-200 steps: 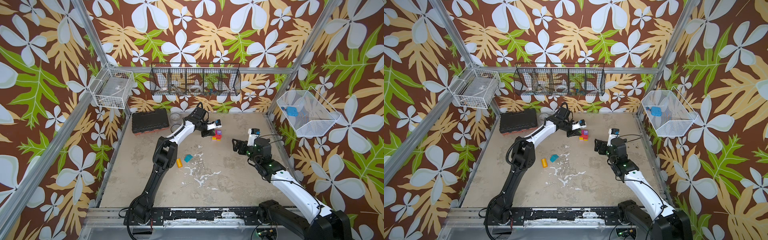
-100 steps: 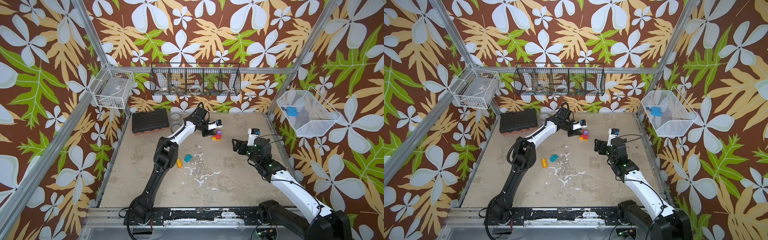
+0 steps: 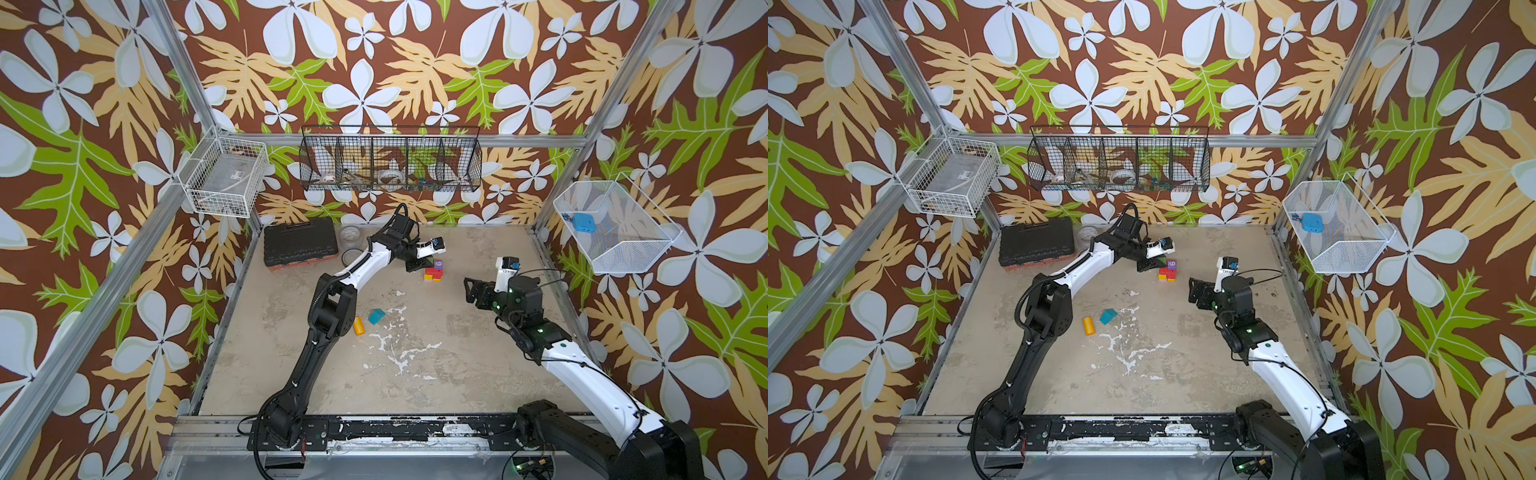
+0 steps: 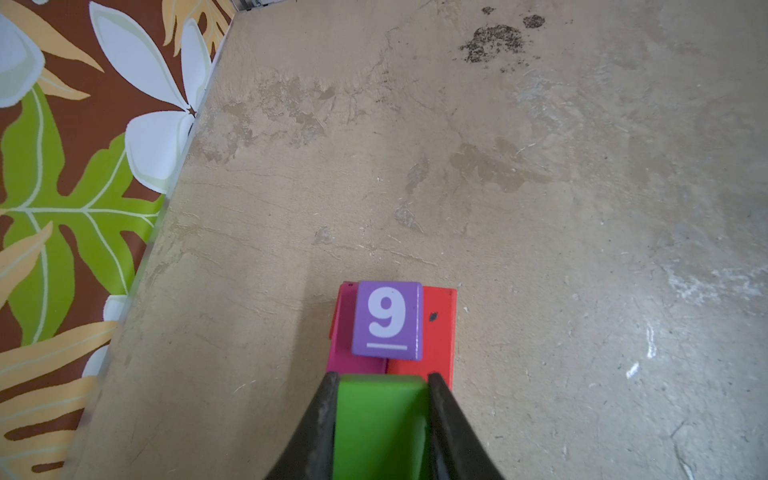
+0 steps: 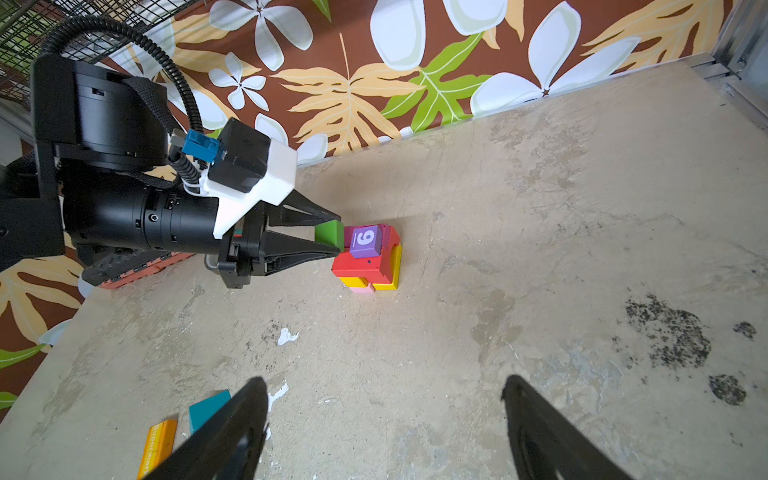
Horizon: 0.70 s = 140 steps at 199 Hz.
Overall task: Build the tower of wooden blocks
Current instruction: 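Lower the green cube onto the stack top beside the purple '9' cube, then open the left gripper and release the green cube on the stack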
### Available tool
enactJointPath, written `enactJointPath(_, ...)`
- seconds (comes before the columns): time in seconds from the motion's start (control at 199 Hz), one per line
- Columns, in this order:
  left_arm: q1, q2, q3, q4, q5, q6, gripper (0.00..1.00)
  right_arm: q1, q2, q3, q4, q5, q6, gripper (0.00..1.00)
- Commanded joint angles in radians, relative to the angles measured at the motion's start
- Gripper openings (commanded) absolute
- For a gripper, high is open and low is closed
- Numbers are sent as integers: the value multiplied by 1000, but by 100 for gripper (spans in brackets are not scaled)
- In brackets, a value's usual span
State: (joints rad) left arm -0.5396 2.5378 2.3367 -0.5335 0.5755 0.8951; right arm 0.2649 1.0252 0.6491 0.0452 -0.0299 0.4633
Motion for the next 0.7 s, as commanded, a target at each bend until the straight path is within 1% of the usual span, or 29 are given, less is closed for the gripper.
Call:
enactJointPath(0.0, -2, 10, 8, 21, 12, 1, 10, 0, 1, 6, 21, -10, -5, 88)
enactJointPath(0.035, -2, 10, 7, 23, 11, -1, 11, -1, -1, 6, 19, -10, -5, 88)
enactJointPath(0.166, -3, 10, 3, 35, 12, -8, 23, 0, 0, 6, 20, -10, -5, 88)
enactJointPath(0.386, -6, 6, -9, 73, 6, -36, 38, 0, 0, 6, 19, -11, -5, 88)
enactJointPath(0.527, -8, -3, -30, 96, 0, -48, 45, 0, 0, 6, 19, -11, -5, 88)
enactJointPath(0.698, -8, -11, -44, 116, -12, -64, 48, 0, -2, 6, 19, -14, -6, 88)
